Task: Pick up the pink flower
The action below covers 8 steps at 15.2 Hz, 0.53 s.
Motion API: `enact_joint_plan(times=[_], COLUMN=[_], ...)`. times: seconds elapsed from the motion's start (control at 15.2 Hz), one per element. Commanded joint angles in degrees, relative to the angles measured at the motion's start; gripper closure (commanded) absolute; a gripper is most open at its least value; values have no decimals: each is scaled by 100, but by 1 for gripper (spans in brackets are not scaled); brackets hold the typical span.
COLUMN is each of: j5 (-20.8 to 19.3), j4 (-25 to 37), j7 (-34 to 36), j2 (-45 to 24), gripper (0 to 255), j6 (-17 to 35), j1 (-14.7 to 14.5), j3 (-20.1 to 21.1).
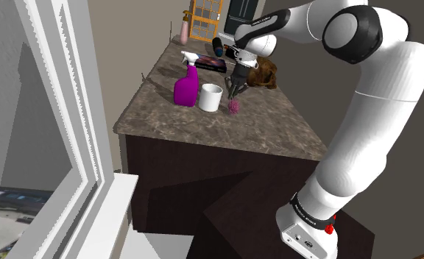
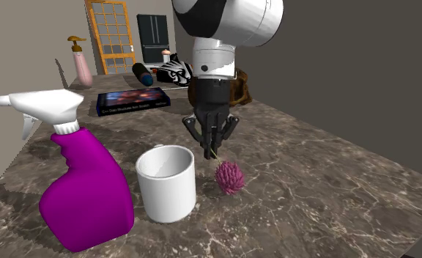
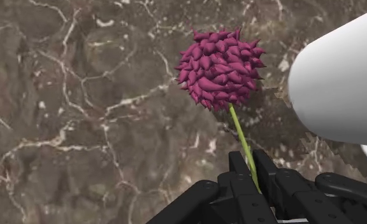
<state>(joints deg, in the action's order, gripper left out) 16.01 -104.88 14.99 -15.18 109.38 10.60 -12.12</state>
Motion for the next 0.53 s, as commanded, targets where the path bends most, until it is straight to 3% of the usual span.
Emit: enact_joint_plan(times=[0.0,0.46], j5=[-27,-82], j4=[74,304], j7=[35,125], j2=[63,190], gripper=[255,255], j6=[-134,-477], j1=[0,1], j3=[-8,-22])
